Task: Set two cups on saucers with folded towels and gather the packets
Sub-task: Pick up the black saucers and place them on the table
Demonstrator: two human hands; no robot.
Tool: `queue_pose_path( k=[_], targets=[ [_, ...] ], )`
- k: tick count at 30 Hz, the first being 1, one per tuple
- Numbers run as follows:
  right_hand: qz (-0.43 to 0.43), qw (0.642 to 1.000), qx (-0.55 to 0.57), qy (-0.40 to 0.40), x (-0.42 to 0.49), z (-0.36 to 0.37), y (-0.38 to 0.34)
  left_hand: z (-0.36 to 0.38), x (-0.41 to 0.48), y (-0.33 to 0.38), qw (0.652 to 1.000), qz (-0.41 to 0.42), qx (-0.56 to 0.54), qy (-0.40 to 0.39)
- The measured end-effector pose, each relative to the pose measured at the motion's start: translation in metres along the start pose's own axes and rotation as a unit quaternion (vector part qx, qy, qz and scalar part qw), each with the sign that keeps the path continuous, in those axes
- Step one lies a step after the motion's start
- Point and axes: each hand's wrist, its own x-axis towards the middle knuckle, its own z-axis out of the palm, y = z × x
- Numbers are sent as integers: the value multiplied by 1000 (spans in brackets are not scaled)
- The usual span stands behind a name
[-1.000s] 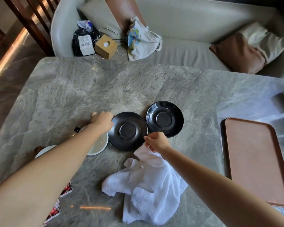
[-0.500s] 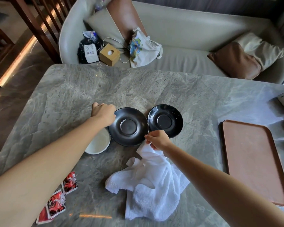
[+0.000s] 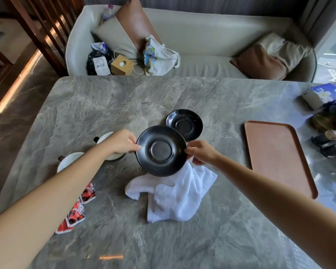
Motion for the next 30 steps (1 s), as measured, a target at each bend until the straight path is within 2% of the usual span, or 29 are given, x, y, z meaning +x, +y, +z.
queue_pose_path(
  k=[7, 12, 20, 30],
  targets=[
    [-17, 994, -25, -109, -65, -12, 45, 66, -76, -8, 991, 7, -38, -131],
    [11, 984, -58, -167, -92, -2, 80, 104, -106, -19, 977, 27, 6, -213],
    [76, 967, -101, -221, -116, 30, 133, 167, -124, -56, 963, -1, -12, -269],
    [95, 964, -143, -202, -130, 53, 167, 209, -132, -71, 961, -44, -10, -274]
  ],
)
